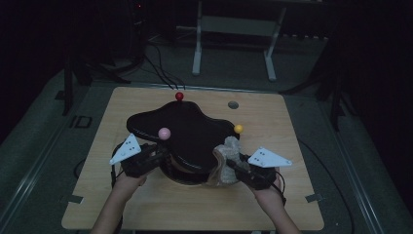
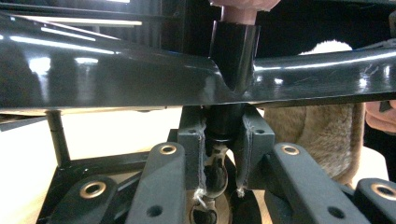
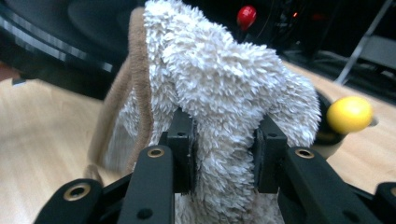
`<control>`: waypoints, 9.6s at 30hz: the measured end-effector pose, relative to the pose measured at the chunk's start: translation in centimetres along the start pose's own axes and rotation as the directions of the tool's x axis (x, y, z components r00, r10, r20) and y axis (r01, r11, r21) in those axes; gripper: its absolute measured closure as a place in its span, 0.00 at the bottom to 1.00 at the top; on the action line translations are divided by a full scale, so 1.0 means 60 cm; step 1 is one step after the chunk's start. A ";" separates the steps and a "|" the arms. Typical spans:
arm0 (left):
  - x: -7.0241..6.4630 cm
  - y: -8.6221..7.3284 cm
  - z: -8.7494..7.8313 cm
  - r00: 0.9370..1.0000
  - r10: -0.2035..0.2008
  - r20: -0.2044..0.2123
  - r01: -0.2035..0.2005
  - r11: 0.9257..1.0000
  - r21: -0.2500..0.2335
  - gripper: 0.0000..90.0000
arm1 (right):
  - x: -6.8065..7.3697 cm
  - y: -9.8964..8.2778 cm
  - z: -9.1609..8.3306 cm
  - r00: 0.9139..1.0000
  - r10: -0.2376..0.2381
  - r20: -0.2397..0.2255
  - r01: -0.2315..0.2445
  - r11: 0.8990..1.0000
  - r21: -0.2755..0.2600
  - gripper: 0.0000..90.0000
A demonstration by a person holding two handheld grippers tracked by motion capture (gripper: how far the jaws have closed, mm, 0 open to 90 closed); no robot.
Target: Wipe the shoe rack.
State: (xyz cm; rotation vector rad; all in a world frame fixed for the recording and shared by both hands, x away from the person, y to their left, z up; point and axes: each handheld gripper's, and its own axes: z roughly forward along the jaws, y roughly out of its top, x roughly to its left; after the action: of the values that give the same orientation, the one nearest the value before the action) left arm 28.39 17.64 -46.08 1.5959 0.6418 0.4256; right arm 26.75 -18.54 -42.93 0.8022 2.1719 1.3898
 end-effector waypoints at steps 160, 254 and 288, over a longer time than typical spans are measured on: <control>0.016 -0.006 0.002 0.996 -0.036 0.081 0.036 0.999 -0.004 0.83 | -0.064 -0.007 0.056 0.996 0.080 0.051 -0.081 0.997 0.019 0.74; -0.004 -0.019 0.009 0.999 0.046 -0.020 -0.046 0.999 0.008 0.84 | -0.098 -0.119 0.225 0.997 -0.076 0.015 0.071 0.976 0.207 0.75; -0.004 -0.019 0.012 0.999 0.034 0.003 -0.034 0.999 0.008 0.83 | -0.045 -0.129 0.201 0.984 -0.157 -0.081 0.171 0.963 0.207 0.75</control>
State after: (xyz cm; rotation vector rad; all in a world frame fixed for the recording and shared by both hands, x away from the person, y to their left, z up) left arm 28.45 16.95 -47.28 1.6166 0.6154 0.4467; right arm 34.58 -14.92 -54.72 0.6408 2.4065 1.1291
